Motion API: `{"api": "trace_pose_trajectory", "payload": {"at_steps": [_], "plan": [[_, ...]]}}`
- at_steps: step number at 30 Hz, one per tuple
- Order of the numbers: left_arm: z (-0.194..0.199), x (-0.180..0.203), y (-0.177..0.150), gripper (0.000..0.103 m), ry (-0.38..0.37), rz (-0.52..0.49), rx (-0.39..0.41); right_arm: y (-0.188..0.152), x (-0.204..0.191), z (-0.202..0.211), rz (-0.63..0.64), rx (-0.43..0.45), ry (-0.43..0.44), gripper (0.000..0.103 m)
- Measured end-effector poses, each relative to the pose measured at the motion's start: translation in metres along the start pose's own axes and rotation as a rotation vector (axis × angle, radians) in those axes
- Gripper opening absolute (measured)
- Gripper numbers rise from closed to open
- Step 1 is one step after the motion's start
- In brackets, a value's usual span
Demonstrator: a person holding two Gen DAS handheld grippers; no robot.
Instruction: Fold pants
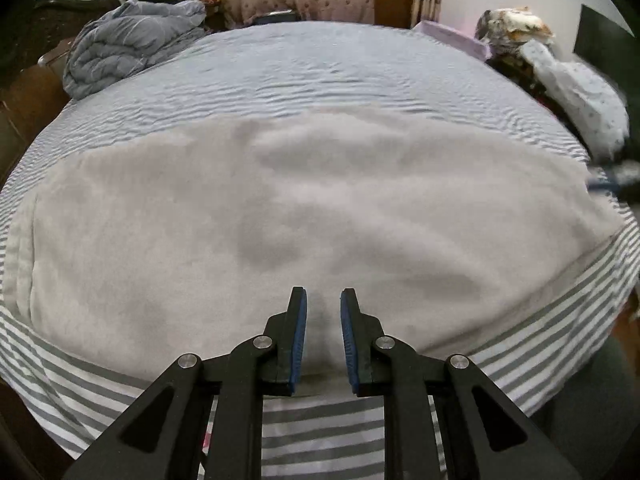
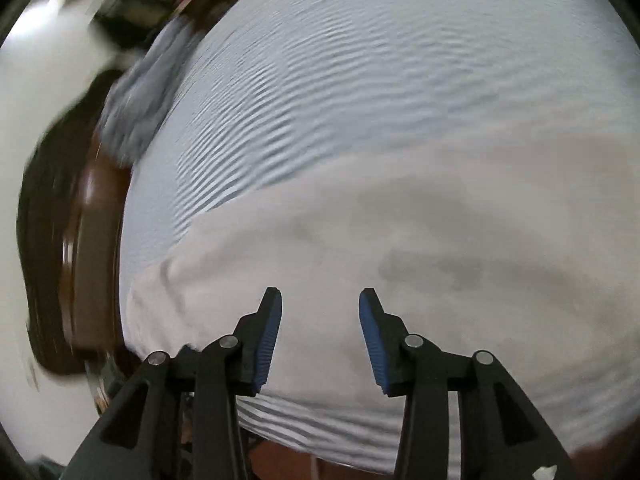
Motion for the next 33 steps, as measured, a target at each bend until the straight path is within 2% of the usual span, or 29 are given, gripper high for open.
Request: {"api": "trace_pose_trajectory", "payload": {"at_steps": [4, 7, 9, 14, 18, 23, 27, 30, 32, 33], "plan": [[0.010, 0.024, 0.005, 0.020, -0.002, -0.064, 0.017, -0.019, 0.062, 0.048, -0.154, 0.124, 0.010, 0.039], [0.010, 0.041, 0.006, 0.020, -0.050, -0.073, -0.001, -0.037, 0.098, 0.078, -0.247, 0.222, 0.040, 0.039], [0.009, 0.055, 0.011, 0.020, -0.081, -0.084, -0.017, -0.044, 0.116, 0.083, -0.303, 0.249, 0.084, 0.039], [0.006, 0.089, 0.025, 0.020, -0.104, -0.129, -0.006, -0.049, 0.160, 0.089, -0.425, 0.330, 0.203, 0.041], [-0.005, 0.109, 0.033, 0.020, -0.140, -0.115, -0.050, -0.044, 0.171, 0.080, -0.443, 0.368, 0.261, 0.041], [-0.018, 0.135, 0.043, 0.020, -0.185, -0.096, -0.097, -0.034, 0.184, 0.064, -0.455, 0.351, 0.262, 0.041], [-0.025, 0.156, 0.045, 0.020, -0.204, -0.110, -0.114, -0.026, 0.200, 0.076, -0.446, 0.398, 0.288, 0.041], [-0.029, 0.172, 0.046, 0.020, -0.204, -0.133, -0.121, -0.007, 0.209, 0.086, -0.431, 0.434, 0.319, 0.041], [-0.028, 0.180, 0.047, 0.021, -0.213, -0.138, -0.110, 0.000, 0.207, 0.083, -0.417, 0.422, 0.325, 0.039], [-0.028, 0.186, 0.048, 0.021, -0.221, -0.141, -0.111, 0.003, 0.205, 0.081, -0.398, 0.414, 0.316, 0.032]]}}
Point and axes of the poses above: each gripper's, at about its wrist camera, not at the fingertips, and z roughly against the way its jaws point, x to its right, y to its top, the point moved 3 cm from there along -z, roughly the way its jaws point, and after that the axes turned 6 degrees about y, right-handed, at the moved point
